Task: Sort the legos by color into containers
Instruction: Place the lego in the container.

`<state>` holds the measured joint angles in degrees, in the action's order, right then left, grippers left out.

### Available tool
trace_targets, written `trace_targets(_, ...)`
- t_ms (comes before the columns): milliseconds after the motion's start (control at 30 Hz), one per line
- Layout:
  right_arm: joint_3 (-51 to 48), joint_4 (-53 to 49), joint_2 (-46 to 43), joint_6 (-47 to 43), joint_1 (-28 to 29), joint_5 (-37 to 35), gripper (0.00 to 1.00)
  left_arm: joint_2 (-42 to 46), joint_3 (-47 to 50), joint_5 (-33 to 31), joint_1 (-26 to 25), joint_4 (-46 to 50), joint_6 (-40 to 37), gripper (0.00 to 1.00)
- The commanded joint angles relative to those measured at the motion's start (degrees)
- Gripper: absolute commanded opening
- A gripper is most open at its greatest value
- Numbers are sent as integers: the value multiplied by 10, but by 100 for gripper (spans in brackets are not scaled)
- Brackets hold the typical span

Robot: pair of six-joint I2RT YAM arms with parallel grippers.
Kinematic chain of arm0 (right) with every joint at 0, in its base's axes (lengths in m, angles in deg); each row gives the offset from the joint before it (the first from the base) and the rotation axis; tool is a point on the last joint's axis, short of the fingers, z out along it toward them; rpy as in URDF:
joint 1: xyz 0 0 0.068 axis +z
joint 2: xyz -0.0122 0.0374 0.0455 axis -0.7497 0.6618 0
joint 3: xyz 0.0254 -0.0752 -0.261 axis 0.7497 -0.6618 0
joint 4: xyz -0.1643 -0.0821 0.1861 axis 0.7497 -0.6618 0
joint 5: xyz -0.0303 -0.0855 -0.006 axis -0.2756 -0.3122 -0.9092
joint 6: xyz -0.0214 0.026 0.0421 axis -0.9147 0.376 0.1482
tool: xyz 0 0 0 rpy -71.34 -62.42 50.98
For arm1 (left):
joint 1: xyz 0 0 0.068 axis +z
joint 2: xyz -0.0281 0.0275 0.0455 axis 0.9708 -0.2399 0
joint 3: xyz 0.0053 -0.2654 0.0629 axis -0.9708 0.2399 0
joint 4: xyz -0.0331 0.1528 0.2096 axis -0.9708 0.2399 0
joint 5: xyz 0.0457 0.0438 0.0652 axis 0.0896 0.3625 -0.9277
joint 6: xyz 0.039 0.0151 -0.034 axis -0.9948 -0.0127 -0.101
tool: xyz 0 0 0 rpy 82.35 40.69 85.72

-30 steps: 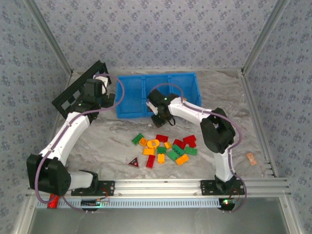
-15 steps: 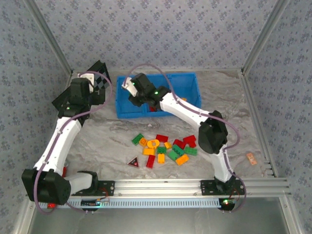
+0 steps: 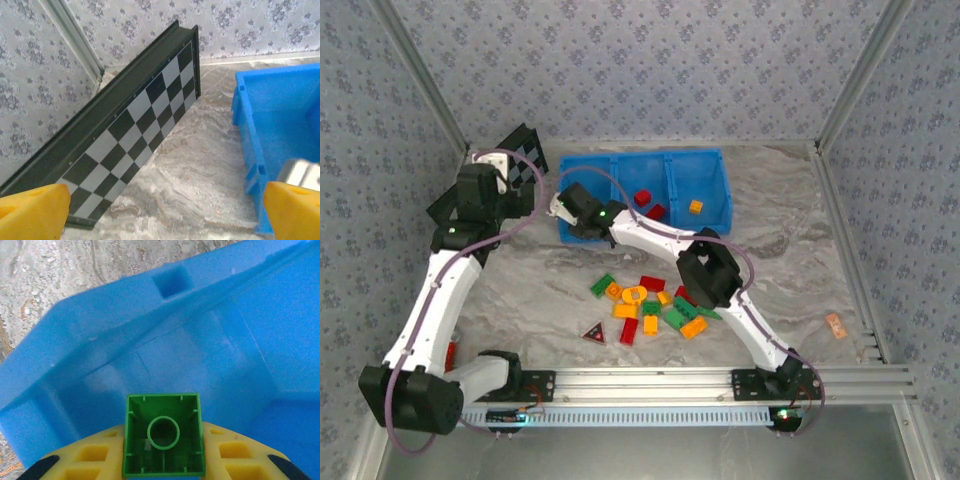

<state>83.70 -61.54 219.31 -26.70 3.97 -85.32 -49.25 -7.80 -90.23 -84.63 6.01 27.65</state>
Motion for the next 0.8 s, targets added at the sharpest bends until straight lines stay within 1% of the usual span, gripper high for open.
trace_targets(0,32,-21,17,7,1,-12,33,18,-26,-20,3,86,37,99)
trace_targets(67,40,-32,25,7,0,-8,35,19,-30,0,3,139,52,99)
trace_targets(167,56,-46,29,8,-4,-1,39,34,-14,58,1,185,71,99)
trace_targets(333,83,-67,28,20,-14,24,47,48,33,159,-16,195,153,99)
trace_targets(367,89,-73,28,23,-16,32,49,44,43,164,-33,194,161,99)
trace_targets(467,114,-93,29,28,-23,66,51,27,66,149,-90,207,172,99)
trace_targets(500,120,-110,27,28,-26,72,52,22,75,153,-103,208,181,99)
trace_targets(600,121,-113,12,32,-30,80,52,14,107,179,-136,196,201,99)
trace_targets(700,121,-117,-13,44,-40,95,52,8,137,179,-180,177,209,97)
trace_targets(767,130,-133,-30,59,-49,124,52,-2,152,172,-203,168,218,95)
